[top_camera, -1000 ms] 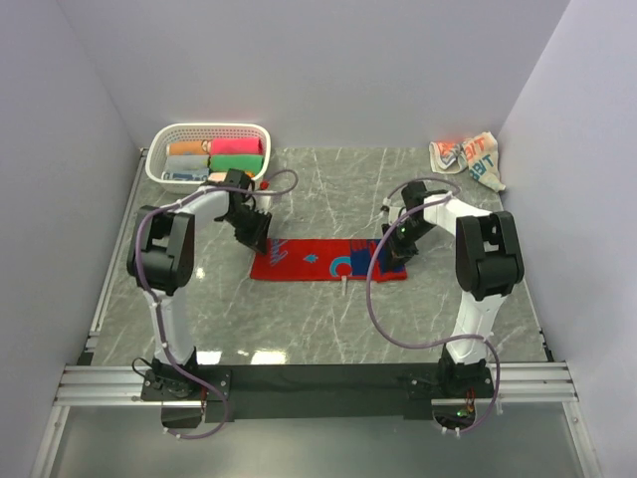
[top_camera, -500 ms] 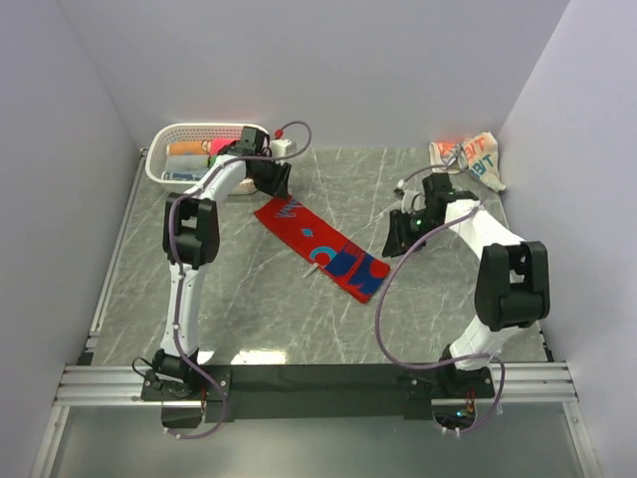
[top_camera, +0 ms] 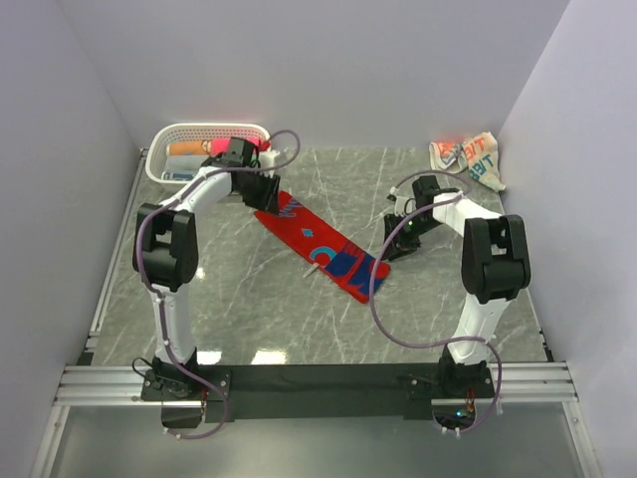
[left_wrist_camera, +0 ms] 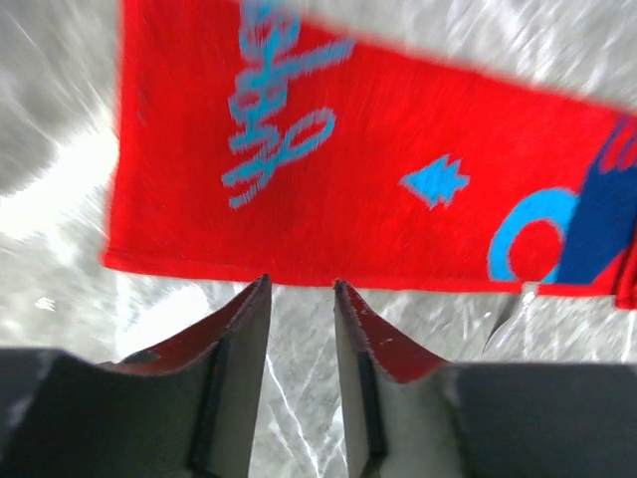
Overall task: Roll the towels
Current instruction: Fold the towel, then roll the towel
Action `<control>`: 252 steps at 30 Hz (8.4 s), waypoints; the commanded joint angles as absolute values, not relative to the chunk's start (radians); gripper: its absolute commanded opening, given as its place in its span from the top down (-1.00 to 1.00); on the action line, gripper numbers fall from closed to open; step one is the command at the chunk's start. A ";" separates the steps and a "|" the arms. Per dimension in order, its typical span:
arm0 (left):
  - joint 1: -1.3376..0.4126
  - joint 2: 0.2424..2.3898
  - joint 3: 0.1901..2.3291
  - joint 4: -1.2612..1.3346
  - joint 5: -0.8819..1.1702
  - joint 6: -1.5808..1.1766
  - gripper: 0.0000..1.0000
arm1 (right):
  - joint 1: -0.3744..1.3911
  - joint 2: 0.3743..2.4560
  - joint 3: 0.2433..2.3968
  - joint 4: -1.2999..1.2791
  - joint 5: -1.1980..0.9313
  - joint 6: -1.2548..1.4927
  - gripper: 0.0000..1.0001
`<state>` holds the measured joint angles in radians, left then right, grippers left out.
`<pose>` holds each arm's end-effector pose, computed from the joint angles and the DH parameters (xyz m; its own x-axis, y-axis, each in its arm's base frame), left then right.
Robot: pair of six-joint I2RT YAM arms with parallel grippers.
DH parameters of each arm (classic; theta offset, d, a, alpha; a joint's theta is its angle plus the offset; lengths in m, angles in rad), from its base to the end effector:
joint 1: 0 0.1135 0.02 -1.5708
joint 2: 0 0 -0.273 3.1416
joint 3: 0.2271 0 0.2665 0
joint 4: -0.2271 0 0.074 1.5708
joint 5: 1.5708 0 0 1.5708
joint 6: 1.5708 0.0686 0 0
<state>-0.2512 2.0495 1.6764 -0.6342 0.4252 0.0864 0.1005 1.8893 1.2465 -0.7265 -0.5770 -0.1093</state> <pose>0.4602 -0.1473 0.2017 -0.7778 0.2808 -0.5622 0.5089 0.8064 -0.3013 0.3700 0.0749 0.1363 -0.9480 -0.1875 -0.2572 -0.2979 0.8073 0.5094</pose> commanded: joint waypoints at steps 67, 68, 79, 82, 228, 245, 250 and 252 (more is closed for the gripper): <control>-0.794 1.511 0.847 0.060 0.207 0.434 -0.26 | 0.267 2.031 1.006 -0.057 -0.899 0.463 0.55; -0.811 1.523 0.845 0.089 0.190 0.451 -0.27 | 0.268 2.033 1.011 -0.060 -0.894 0.468 0.55; -0.913 1.729 0.946 0.118 0.101 0.463 -0.31 | 0.267 2.046 1.006 -0.043 -0.893 0.541 0.59; -0.911 1.795 0.979 0.078 0.060 0.457 -0.28 | 0.270 2.048 1.008 -0.040 -0.903 0.554 0.59; -0.666 1.696 0.860 -0.573 0.615 0.716 0.96 | 0.341 1.679 1.200 -0.439 -0.725 -0.098 -0.08; -0.431 2.348 1.529 -1.153 0.842 0.664 0.82 | 0.638 1.379 0.983 -0.370 -0.473 -0.302 0.09; -0.420 2.414 1.598 -1.166 0.832 0.624 0.79 | 0.808 1.510 0.965 -0.207 -0.295 -0.366 -0.07; -0.420 2.431 1.624 -1.178 0.833 0.609 0.76 | 0.850 1.566 0.994 -0.172 -0.244 -0.391 -0.11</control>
